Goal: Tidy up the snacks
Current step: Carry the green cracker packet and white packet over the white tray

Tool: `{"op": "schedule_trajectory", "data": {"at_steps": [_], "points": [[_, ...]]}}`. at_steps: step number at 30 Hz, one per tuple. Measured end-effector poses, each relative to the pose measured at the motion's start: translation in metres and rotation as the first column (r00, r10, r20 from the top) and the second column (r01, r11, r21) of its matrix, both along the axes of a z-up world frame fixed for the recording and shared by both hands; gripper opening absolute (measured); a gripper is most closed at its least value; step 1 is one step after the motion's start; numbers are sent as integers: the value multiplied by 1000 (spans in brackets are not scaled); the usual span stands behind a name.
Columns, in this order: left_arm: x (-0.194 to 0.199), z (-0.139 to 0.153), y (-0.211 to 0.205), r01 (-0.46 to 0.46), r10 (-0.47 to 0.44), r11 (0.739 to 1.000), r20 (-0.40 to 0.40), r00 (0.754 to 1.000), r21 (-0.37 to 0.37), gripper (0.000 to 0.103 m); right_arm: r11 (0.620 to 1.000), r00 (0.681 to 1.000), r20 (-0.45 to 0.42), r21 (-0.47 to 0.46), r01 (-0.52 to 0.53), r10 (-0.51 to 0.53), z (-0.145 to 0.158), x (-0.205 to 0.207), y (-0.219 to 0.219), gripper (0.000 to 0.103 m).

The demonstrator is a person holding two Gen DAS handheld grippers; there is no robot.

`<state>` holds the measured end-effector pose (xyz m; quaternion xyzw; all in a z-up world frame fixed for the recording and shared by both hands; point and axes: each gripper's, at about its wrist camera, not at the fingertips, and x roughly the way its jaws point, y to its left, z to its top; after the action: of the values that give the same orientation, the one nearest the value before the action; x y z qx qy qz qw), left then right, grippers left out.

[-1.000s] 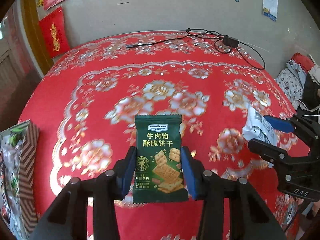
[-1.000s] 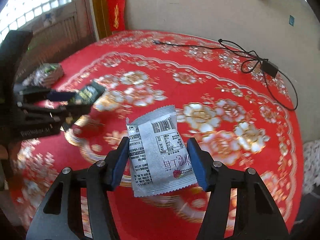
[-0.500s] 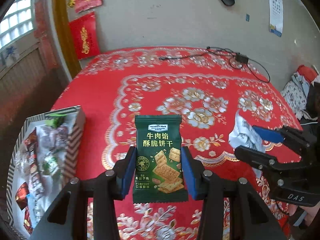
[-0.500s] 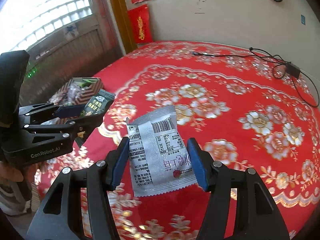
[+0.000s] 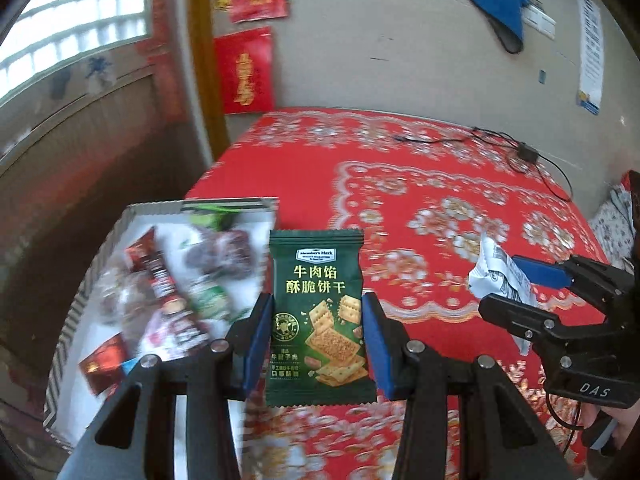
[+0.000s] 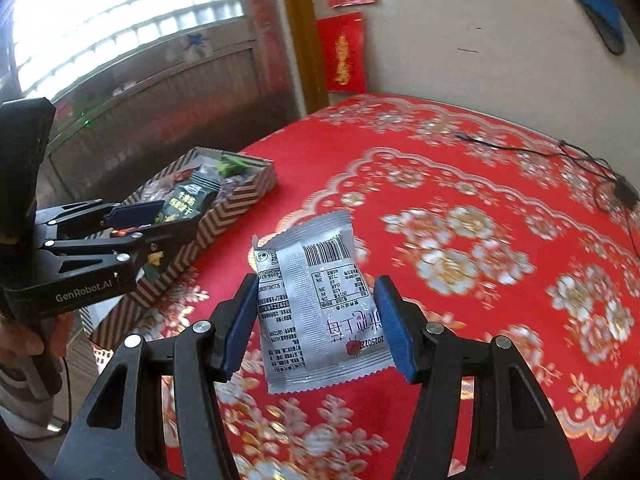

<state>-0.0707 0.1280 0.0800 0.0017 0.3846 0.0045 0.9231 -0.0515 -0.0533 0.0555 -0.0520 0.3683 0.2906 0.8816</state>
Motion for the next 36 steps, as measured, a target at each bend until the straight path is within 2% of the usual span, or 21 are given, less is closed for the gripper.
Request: {"op": "schedule_trajectory", "data": {"at_steps": [8, 19, 28, 36], "points": [[-15, 4, 51, -101, 101, 995, 16, 995, 7, 47, 996, 996, 6, -8, -86, 86, 2, 3, 48, 58], [-33, -2, 117, -236, 236, 972, 1, 972, 0, 47, 978, 978, 21, -27, -208, 209, 14, 8, 119, 58], [-36, -19, 145, -295, 295, 955, -25, 955, -7, 47, 958, 959, -21, -22, -284, 284, 4, 20, 180, 58], [-35, -31, 158, -314, 313, 949, -41, 949, -16, 47, 942, 942, -48, -38, -333, 331, -6, 17, 214, 58]]}}
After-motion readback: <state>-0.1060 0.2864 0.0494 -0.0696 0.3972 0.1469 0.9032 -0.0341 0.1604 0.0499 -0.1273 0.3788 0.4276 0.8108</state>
